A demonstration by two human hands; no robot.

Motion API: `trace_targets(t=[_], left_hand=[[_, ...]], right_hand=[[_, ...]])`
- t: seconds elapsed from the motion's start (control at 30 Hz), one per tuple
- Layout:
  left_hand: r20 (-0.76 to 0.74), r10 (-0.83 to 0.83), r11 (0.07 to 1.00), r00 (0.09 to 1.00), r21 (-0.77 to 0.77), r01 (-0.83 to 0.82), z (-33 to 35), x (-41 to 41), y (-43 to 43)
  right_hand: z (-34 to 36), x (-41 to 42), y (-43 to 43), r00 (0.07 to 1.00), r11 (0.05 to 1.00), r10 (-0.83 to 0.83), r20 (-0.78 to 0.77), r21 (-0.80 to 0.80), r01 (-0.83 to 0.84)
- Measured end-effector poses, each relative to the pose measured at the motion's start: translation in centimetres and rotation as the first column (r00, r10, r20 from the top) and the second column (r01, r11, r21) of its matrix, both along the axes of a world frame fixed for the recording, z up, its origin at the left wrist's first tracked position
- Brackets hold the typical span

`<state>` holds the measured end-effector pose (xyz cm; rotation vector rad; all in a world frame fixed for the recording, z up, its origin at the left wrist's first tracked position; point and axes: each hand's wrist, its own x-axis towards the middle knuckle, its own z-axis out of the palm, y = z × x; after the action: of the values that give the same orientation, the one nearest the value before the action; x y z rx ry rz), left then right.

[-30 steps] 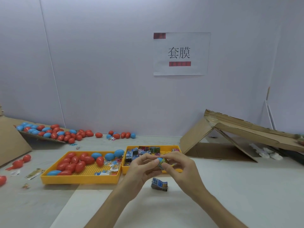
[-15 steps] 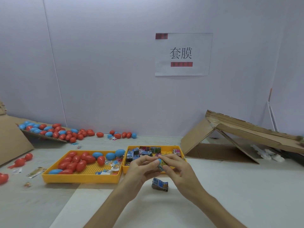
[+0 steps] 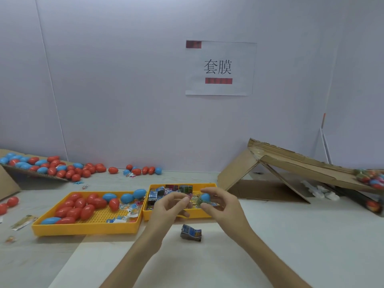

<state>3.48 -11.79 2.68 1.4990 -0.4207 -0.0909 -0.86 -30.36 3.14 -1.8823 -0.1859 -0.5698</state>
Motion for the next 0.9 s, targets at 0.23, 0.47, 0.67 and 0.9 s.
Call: trace_targets(t=[0.23,0.47,0.67,0.9], left_hand=[[0.099,0.206,0.976,0.974,0.053,-0.211,-0.4,0.8,0.2],[0.074,0.226,0.973,0.971,0.026,-0.228,-0.4,1.2,0.4],[0.119,0.219,0.969,0.968,0.092,-0.230,-0.5,0.9,0.2],[0.324,0.206,0.856,0.923,0.398,-0.330,-0.9,0.6,0.1]], right_hand=[[2.4,1.7,0.1,0.956,0.991,0.094,-0.277,0.122,-0.062],[9.1,6.9,-3.8,0.983,0.418,0.175,-0.049,0.908,-0.029],[7.0,5.7,-7.1,0.971,0.612,0.006,-0.237,0.769,0.184],[2.2,3.0,-5.2,0.982,0.988,-0.141,-0.128,0.049,0.148]])
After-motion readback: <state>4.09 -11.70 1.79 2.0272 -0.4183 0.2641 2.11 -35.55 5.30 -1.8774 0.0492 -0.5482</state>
